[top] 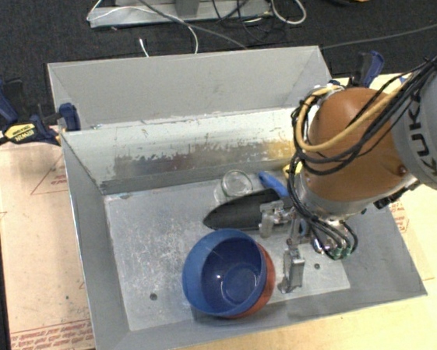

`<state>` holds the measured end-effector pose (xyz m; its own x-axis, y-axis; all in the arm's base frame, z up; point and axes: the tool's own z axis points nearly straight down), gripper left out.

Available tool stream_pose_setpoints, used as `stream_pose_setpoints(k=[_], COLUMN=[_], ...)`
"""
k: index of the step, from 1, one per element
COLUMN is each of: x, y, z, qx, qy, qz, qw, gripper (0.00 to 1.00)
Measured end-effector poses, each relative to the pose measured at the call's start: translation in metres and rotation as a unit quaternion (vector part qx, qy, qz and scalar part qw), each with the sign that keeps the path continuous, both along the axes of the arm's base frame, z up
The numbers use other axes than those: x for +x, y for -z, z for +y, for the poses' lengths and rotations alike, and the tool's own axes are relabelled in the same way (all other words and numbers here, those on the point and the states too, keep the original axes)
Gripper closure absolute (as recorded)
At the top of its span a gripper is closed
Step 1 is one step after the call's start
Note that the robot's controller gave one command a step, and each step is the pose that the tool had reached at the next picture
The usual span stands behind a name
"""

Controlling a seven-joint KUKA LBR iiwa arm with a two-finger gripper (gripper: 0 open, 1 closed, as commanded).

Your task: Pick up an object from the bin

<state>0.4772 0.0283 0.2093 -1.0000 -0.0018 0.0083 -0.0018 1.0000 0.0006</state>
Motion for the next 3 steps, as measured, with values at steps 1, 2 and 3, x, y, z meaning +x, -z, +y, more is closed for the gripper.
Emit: stream_pose_setpoints(k=[1, 2, 3], x=[0.002, 0.086, 0.086], y=[-0.004, 0.118, 0.139], z=[0.0, -0.031, 0.036], qx=[0.0, 0.001, 0.002], qy=[0.001, 0.001, -0.06], qz=[-0.0042, -0.0077, -0.0085], qw=[1.0, 1.0, 0.9982], gripper=[0.0, 0.0, 0.0])
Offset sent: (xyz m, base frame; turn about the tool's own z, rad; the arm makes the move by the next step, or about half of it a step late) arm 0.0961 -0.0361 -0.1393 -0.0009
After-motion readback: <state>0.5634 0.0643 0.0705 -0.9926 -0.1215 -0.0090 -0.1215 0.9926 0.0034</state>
